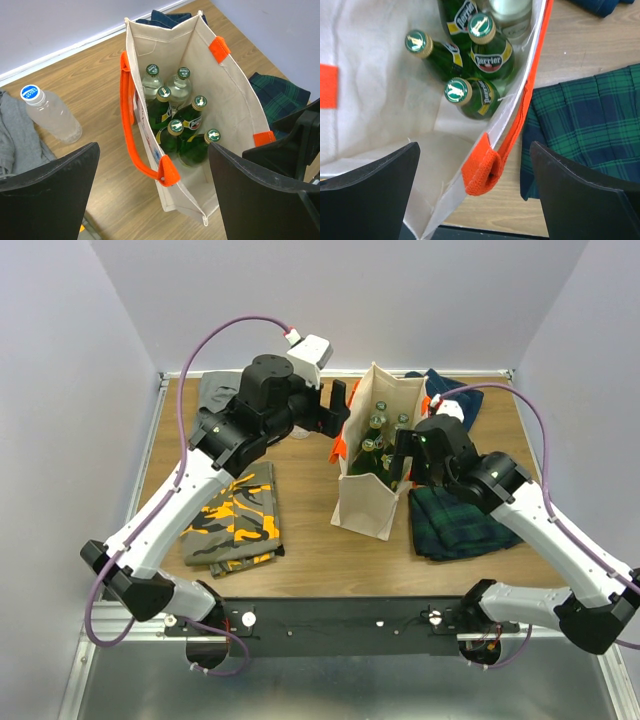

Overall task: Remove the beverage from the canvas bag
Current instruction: Take out the drink from the canvas bag.

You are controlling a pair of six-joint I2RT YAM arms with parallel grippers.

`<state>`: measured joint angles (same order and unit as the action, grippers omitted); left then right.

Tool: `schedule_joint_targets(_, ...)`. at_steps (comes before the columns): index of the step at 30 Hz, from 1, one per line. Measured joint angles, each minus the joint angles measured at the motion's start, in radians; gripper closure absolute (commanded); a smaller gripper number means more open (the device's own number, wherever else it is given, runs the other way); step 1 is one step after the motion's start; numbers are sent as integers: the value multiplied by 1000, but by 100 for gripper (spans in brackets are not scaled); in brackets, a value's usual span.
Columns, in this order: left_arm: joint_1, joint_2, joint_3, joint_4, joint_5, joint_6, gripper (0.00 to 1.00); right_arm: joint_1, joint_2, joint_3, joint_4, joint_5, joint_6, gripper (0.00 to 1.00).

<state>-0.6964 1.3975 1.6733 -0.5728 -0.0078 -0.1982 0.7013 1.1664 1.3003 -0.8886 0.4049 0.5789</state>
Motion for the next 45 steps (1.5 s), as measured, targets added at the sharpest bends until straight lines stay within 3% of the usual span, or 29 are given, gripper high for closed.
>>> schedule_joint_targets(25, -102, 194, 171, -89, 32, 38, 1, 0, -151, -106, -39, -245, -109, 0)
schedule_joint_targets(45, -140, 274, 241, -137, 73, 49, 4, -1, -164, -171, -41, -314, -109, 0)
